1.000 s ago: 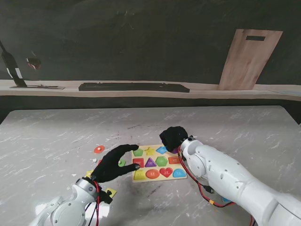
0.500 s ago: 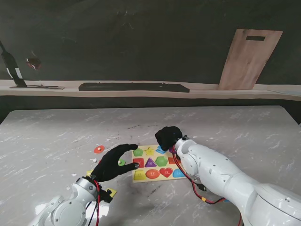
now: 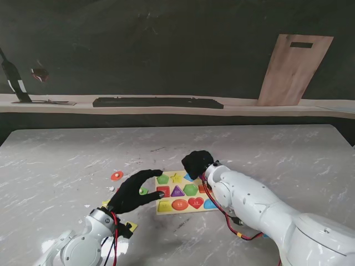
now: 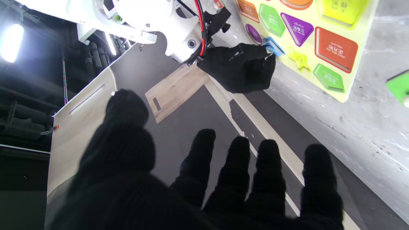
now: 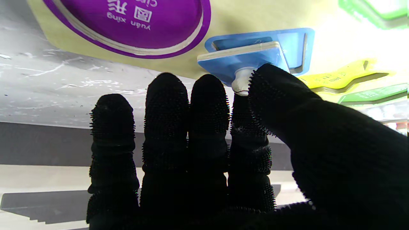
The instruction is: Fit puzzle pieces into a puzzle board
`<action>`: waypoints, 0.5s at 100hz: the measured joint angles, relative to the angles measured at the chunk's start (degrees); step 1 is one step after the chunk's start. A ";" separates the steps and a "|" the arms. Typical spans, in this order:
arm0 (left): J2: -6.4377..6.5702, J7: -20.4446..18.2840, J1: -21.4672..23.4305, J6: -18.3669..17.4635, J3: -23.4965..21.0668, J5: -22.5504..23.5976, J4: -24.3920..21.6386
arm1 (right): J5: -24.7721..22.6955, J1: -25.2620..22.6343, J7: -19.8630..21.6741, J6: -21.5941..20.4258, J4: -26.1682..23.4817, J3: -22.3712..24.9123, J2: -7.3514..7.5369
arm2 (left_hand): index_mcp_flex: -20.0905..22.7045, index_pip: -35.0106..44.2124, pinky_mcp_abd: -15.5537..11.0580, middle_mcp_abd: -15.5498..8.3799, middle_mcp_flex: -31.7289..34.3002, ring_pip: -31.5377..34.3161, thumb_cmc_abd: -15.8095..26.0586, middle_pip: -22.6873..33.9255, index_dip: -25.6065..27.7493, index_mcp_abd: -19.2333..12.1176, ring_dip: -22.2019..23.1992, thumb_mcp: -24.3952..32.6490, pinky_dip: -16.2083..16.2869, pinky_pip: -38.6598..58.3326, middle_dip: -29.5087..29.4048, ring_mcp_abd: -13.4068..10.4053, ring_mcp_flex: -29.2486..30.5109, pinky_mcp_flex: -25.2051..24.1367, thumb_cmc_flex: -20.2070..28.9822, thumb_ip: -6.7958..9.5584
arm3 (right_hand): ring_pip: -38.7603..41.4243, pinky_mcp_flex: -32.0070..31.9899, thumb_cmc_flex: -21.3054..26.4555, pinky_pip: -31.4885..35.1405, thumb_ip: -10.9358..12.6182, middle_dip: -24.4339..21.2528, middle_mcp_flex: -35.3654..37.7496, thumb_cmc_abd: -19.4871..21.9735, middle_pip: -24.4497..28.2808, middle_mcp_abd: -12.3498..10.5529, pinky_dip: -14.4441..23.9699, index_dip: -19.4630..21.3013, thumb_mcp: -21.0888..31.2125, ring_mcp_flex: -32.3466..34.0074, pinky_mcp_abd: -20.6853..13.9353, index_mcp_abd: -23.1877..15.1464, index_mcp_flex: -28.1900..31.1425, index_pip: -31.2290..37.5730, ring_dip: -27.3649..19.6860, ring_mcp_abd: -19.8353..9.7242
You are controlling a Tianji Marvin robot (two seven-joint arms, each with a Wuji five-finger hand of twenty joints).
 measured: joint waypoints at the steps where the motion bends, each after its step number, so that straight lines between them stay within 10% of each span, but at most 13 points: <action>1: 0.00 0.00 0.00 0.00 0.00 0.00 0.01 | 0.00 0.00 0.00 -0.02 0.00 -0.02 0.00 | 0.00 0.00 0.00 0.00 0.00 0.00 0.00 0.00 0.00 0.00 0.00 0.00 0.00 0.00 0.00 0.00 0.00 0.00 0.00 0.00 | 0.00 0.00 0.00 0.00 0.00 0.01 0.00 0.00 0.00 0.00 0.00 0.04 0.00 0.00 0.00 0.00 0.00 0.00 0.00 0.00; 50: -0.02 0.10 0.01 -0.25 -0.01 0.02 0.32 | -0.60 -0.78 0.81 0.18 -2.29 0.47 0.59 | 0.00 0.00 0.00 0.00 0.00 0.00 0.04 -0.01 0.00 0.00 0.00 -1.03 0.00 0.00 -0.01 0.00 0.00 0.00 0.02 0.00 | 0.00 -0.01 0.00 0.07 0.67 0.03 0.00 0.98 0.00 0.00 -0.01 0.92 0.00 0.00 -0.01 0.00 0.00 1.16 0.00 0.00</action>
